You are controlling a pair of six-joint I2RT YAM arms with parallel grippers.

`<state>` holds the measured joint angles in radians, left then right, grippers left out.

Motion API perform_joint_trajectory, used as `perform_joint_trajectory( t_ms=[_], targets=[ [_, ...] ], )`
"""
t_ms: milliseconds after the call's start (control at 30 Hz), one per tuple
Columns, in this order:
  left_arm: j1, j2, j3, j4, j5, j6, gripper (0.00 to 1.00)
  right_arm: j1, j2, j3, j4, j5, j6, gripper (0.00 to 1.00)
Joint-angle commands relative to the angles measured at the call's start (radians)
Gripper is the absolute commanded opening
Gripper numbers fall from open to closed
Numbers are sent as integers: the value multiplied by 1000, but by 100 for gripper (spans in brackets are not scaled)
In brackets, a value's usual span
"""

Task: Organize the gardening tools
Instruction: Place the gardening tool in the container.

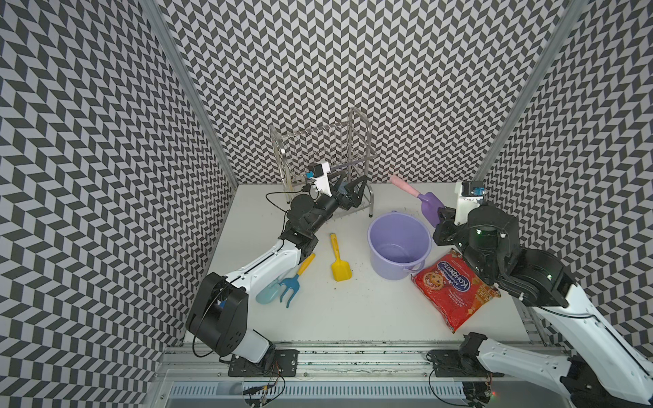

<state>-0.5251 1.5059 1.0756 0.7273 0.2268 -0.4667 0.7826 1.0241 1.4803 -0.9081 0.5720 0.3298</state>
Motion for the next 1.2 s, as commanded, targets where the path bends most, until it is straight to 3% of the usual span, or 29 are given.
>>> perform_joint_trajectory(
  t_ms=[0, 333, 633, 767, 900, 1167],
  targets=[
    [15, -28, 29, -46, 81, 111, 100, 3, 35, 62, -207, -57, 54, 0],
    [23, -9, 57, -87, 188, 288, 100, 3, 29, 104, -400, -127, 114, 0],
    [22, 78, 101, -183, 560, 559, 100, 3, 46, 63, -412, -124, 121, 0],
    [21, 136, 148, -313, 636, 651, 98, 0, 68, 48, -405, -103, 130, 0],
    [10, 154, 136, -301, 661, 666, 97, -17, 120, 37, -405, -110, 121, 0],
    [-4, 133, 97, -276, 575, 700, 100, -108, 200, 8, -345, -177, 36, 0]
  ],
)
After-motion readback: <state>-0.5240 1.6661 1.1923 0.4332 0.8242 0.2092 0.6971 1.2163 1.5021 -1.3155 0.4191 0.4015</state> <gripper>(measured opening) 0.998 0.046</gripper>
